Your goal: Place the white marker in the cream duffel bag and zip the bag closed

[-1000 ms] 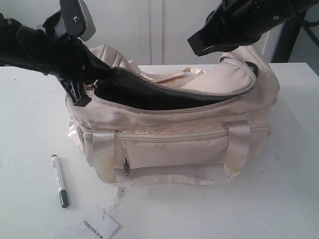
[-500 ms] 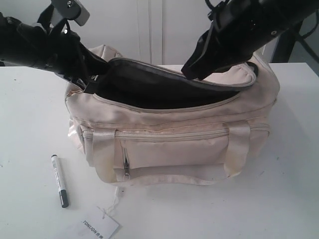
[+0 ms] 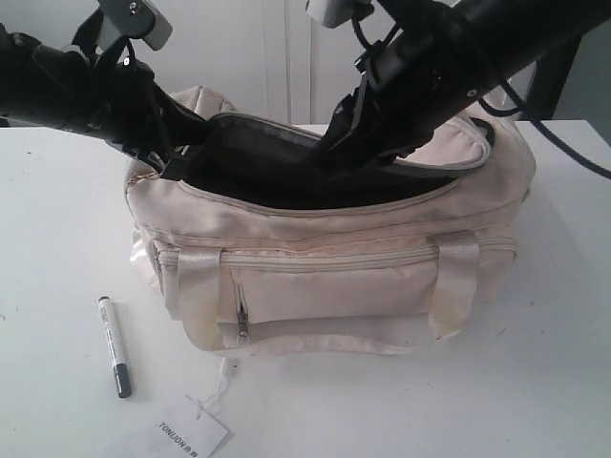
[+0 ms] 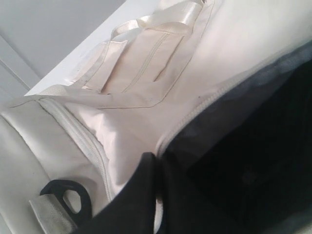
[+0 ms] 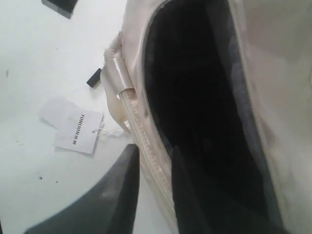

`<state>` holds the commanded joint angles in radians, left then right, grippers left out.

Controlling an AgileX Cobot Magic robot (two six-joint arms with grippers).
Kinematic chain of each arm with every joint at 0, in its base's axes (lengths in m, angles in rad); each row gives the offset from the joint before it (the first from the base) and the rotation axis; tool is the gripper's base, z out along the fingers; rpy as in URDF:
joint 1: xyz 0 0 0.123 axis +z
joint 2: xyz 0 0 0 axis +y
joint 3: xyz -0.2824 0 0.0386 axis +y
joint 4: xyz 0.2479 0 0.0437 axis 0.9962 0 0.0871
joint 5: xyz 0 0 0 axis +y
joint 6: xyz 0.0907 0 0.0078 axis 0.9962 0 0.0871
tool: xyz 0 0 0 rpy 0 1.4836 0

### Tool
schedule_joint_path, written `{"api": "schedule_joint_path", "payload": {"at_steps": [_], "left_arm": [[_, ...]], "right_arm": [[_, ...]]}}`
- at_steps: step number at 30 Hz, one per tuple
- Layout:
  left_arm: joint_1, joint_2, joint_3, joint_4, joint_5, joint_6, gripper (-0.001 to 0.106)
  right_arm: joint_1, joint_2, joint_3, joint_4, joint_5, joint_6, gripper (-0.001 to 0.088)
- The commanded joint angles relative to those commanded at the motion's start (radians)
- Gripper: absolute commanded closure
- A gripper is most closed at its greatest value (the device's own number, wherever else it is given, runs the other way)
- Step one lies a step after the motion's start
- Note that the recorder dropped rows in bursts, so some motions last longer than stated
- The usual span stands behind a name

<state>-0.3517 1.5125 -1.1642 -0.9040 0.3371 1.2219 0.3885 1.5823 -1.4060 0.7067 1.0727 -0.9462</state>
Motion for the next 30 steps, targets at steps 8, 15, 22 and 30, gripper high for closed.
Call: {"api": "schedule_joint_path", "payload": {"at_steps": [8, 15, 22, 30], "left_arm": [[0.0, 0.0, 0.0, 0.0, 0.0, 0.0, 0.105], [0.0, 0.0, 0.0, 0.0, 0.0, 0.002, 0.105], [0.0, 0.0, 0.0, 0.0, 0.0, 0.002, 0.105], [0.0, 0.0, 0.0, 0.0, 0.0, 0.002, 0.105]], "right_arm": [[0.022, 0.009, 0.0, 0.015, -0.035, -0.006, 0.0498], [0.089, 0.013, 0.004, -0.07, -0.073, -0.071, 0.0474], [0.156, 0.013, 0.101, -0.182, -0.246, -0.082, 0.0473], [0.225, 0.013, 0.175, -0.227, -0.409, -0.102, 0.0473]]}}
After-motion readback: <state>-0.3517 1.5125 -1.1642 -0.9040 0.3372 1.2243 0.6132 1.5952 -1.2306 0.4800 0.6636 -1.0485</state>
